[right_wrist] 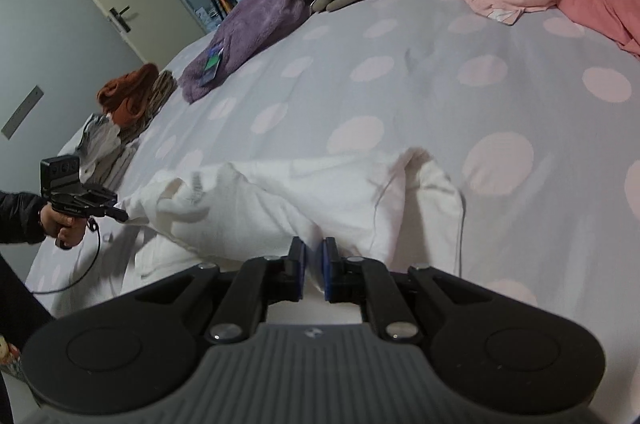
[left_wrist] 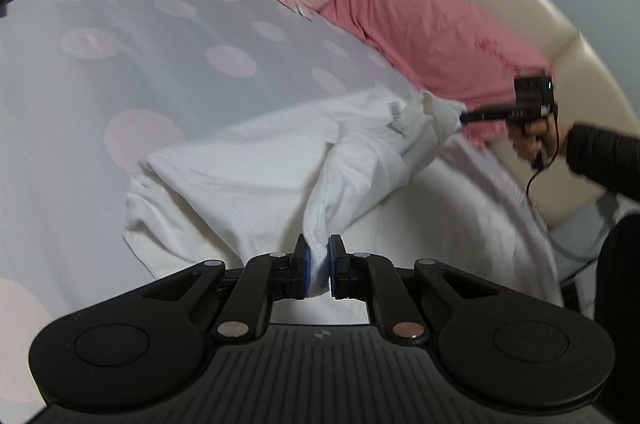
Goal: Fold clothes
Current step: 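Open both grippers to release the folded shirt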
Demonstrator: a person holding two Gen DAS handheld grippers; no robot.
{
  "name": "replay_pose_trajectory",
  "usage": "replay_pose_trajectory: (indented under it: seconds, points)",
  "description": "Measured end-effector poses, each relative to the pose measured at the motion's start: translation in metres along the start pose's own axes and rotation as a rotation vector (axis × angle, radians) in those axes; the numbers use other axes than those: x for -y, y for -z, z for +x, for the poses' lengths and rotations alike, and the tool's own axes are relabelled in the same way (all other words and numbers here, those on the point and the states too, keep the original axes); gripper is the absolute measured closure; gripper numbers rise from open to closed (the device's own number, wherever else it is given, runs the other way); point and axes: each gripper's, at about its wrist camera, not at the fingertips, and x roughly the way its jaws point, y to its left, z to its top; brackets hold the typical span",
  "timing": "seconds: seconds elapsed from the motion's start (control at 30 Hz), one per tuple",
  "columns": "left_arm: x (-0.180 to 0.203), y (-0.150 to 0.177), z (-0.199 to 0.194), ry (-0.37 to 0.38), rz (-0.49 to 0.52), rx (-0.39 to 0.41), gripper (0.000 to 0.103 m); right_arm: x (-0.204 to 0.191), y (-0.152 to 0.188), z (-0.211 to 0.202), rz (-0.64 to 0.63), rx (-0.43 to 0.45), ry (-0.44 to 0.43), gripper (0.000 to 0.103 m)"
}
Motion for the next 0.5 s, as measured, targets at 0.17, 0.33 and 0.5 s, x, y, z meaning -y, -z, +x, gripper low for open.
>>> replay_pose_trajectory:
  seconds: [0.17, 0.33, 0.5]
  points:
    - [0.024, 0.017, 0.016, -0.043, 0.179, -0.095, 0.095, -0.005, 0.027, 0.016, -0.106, -0.120, 0.093, 0.091]
    - [0.047, 0.035, 0.020, -0.074, 0.373, -0.233, 0.086, -0.004, 0.044, 0.021, -0.128, -0.240, 0.178, 0.083]
    - [0.049, 0.028, -0.005, -0.039, 0.363, -0.182, 0.078, -0.023, 0.021, -0.002, -0.061, -0.031, 0.142, 0.069]
